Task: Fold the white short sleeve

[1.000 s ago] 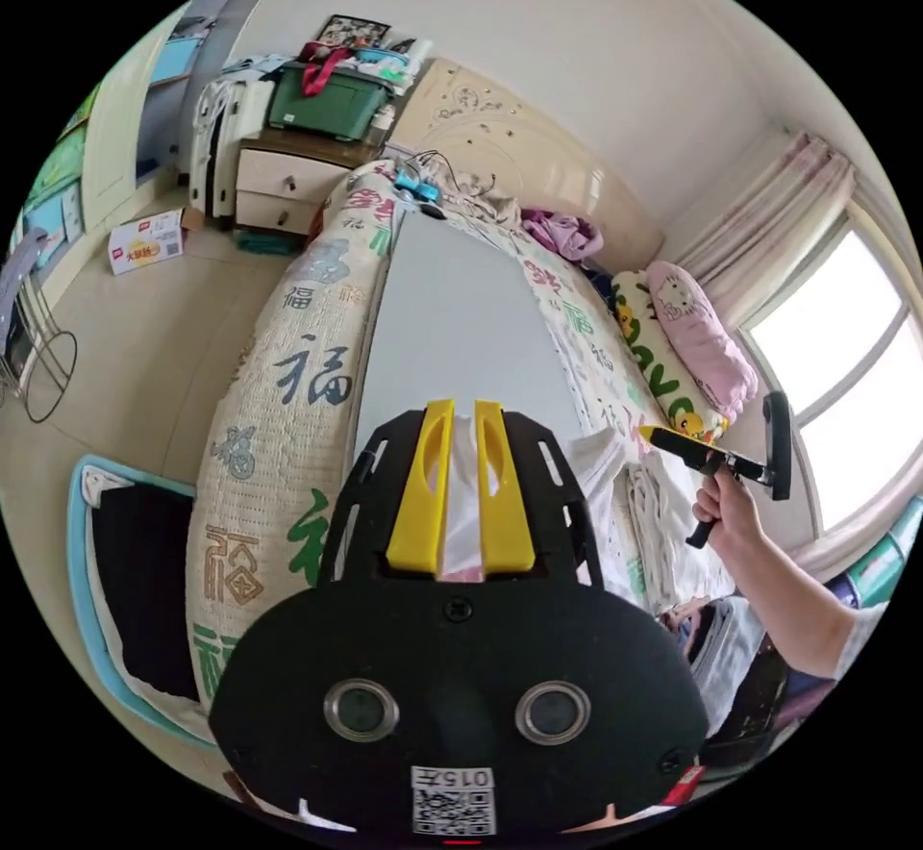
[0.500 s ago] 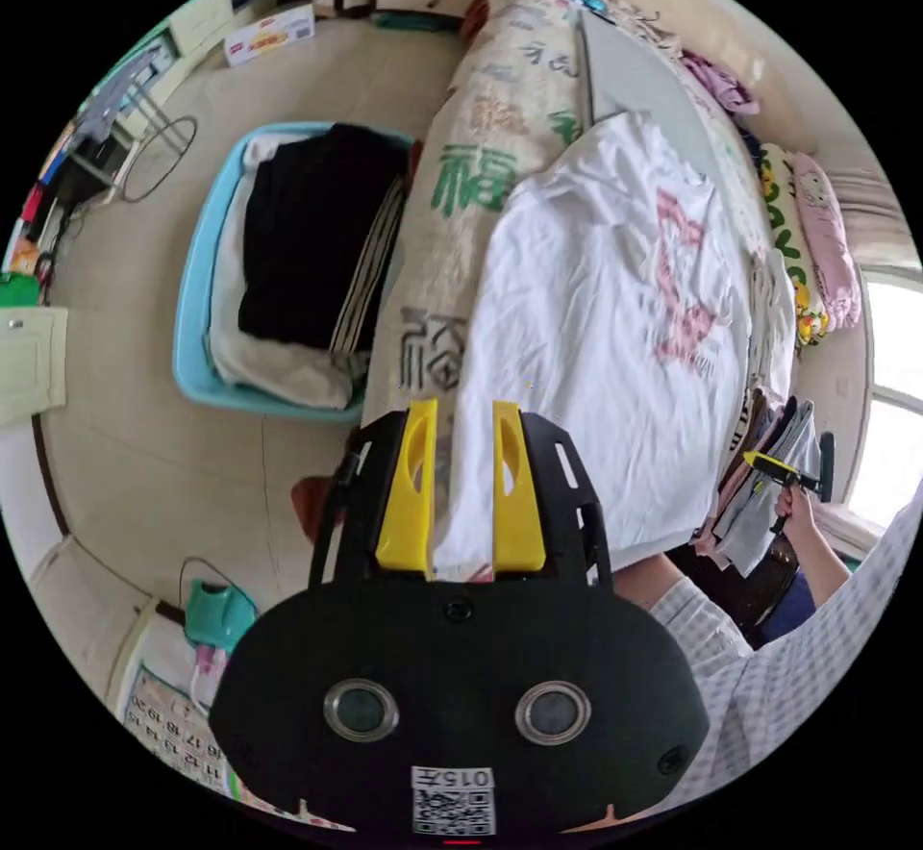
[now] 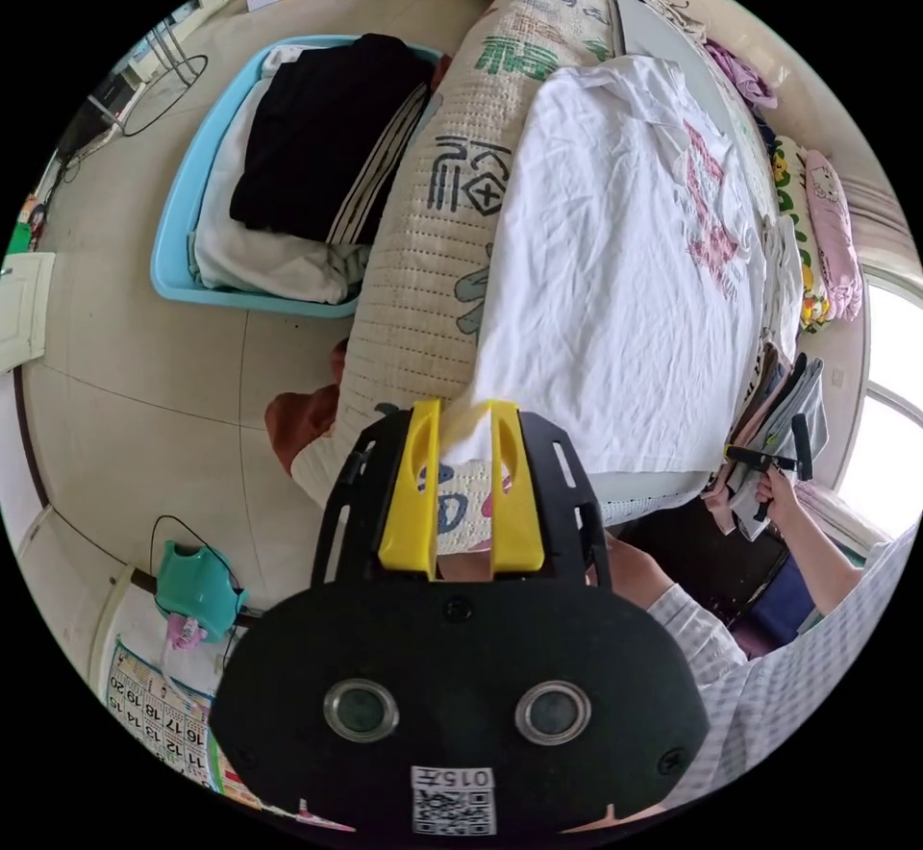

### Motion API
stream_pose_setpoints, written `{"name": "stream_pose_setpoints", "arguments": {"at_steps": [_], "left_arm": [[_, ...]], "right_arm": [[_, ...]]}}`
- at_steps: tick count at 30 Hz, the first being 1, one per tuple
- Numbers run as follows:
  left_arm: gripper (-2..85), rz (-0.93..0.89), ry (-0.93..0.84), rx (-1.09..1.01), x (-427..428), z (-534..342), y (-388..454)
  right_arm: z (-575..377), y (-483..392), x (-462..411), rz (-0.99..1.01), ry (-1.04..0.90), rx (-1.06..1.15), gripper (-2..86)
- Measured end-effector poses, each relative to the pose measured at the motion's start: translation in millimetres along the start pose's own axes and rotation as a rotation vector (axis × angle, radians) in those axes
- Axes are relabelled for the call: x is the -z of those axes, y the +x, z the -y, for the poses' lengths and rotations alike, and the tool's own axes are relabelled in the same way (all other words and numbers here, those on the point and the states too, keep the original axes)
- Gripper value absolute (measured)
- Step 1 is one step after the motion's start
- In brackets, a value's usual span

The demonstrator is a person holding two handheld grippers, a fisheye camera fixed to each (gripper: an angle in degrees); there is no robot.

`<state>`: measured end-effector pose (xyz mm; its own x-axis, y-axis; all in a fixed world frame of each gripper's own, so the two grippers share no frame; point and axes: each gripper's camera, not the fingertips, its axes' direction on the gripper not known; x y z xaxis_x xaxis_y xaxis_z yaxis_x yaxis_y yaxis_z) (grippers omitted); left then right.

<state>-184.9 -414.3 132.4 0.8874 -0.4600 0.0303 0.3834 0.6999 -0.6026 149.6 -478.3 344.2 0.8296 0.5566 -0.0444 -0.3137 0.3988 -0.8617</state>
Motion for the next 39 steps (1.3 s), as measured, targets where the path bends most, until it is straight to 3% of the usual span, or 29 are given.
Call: {"name": "stream_pose_setpoints", "arguments": {"at_steps": [3, 12, 18, 26, 31, 39], "left_arm": [[0.5, -0.049, -0.003, -0.028, 5.2, -2.6, 1.0], [-0.4, 0.014, -0.042, -0.138, 20.5, -24.3, 19.8], [2.2, 0.052, -0.083, -0.041, 12.5, -30.8, 17.0], [4.7, -0.032, 0.130, -0.205, 50.8, 26.2, 99.0], [6.5, -0.288, 0.180, -0.323, 27.2, 101.8, 192.8], [7.7, -0.201, 0.152, -0.348, -28.7, 175.3, 284.8]], "right_arm": [[-12.4, -3.4, 10.4, -0.024, -0.003, 0.038, 1.4], [-56.8, -17.6, 14.9, -0.212, -0.112, 0.101, 0.3], [-82.7, -26.1, 16.5, -0.265, -0.096, 0.108, 2.7], [-98.2, -73.2, 99.7, -0.269, 0.271, 0.345, 5.3], [-44.8, -111.3, 127.2, -0.218, 0.451, 0.553, 7.4], [25.1, -131.6, 119.5, -0.278, 0.484, 0.643, 8.7]]}}
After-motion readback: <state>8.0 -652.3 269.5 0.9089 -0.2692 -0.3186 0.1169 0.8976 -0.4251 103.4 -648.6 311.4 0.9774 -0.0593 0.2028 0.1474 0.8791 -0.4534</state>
